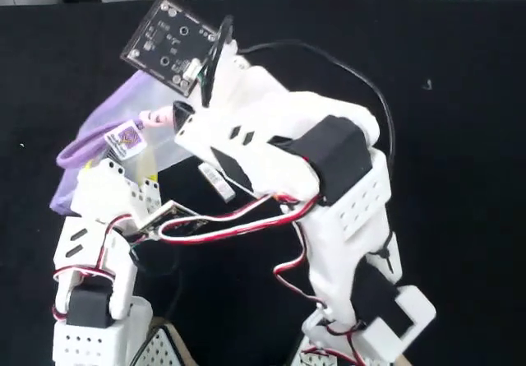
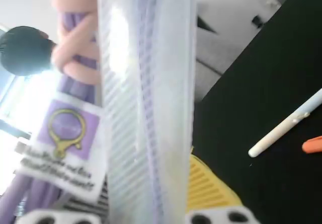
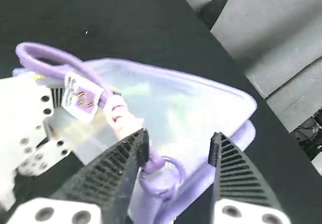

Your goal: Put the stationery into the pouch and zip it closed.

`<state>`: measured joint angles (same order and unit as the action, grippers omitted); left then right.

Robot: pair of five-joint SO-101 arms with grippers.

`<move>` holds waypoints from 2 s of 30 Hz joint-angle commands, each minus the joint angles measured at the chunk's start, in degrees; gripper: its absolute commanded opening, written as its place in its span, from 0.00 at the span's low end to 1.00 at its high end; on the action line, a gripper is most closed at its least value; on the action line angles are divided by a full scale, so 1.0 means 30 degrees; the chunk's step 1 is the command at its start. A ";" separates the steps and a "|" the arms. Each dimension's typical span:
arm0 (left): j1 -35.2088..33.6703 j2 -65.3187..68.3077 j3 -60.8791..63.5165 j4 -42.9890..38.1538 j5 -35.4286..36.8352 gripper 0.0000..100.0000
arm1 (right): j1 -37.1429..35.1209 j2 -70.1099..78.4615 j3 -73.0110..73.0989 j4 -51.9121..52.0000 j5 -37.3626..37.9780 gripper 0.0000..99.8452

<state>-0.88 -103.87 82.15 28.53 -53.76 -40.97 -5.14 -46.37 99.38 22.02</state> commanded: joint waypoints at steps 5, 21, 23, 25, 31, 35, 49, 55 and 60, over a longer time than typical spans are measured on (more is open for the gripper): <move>-0.0337 -0.0205 -0.0132 -0.1729 -0.2549 0.05 | -0.2432 -0.1333 0.1392 0.0586 -0.0029 0.22; -0.0132 -0.0234 -0.0601 -0.1758 -0.2667 0.05 | -0.1641 -0.0689 0.2681 0.0527 0.3341 0.21; -0.0132 -0.0234 -0.0689 -0.1758 -0.2667 0.05 | -0.0674 -0.0396 0.2125 0.0498 0.3516 0.16; -0.0103 -0.0234 -0.0777 -0.1758 -0.2549 0.05 | 0.0029 -0.0278 0.1070 0.0498 0.3516 0.10; 0.0806 -0.0234 -0.0689 -0.1641 -0.2491 0.05 | 0.1436 -0.0337 -0.2740 0.0527 0.3487 0.01; 0.1509 -0.0234 -0.0308 -0.1641 -0.1788 0.05 | 0.2608 -0.0337 -0.4996 0.0527 0.3194 0.01; 0.1685 -0.0234 0.2418 -0.1670 1.5912 0.05 | 0.5421 -0.0337 -1.0359 0.0586 -0.3751 0.01; 0.4410 -0.0234 0.0337 -0.1553 1.6762 0.05 | 0.6564 -0.0190 -1.0388 0.0147 -0.4015 0.01; 0.8220 -0.0234 -0.2095 0.0908 1.5560 0.05 | 0.8293 -0.0161 -1.0388 -0.0850 -0.4015 0.01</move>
<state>16.62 -103.96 84.35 25.80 -6.02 -22.15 -5.23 -74.95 99.21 10.59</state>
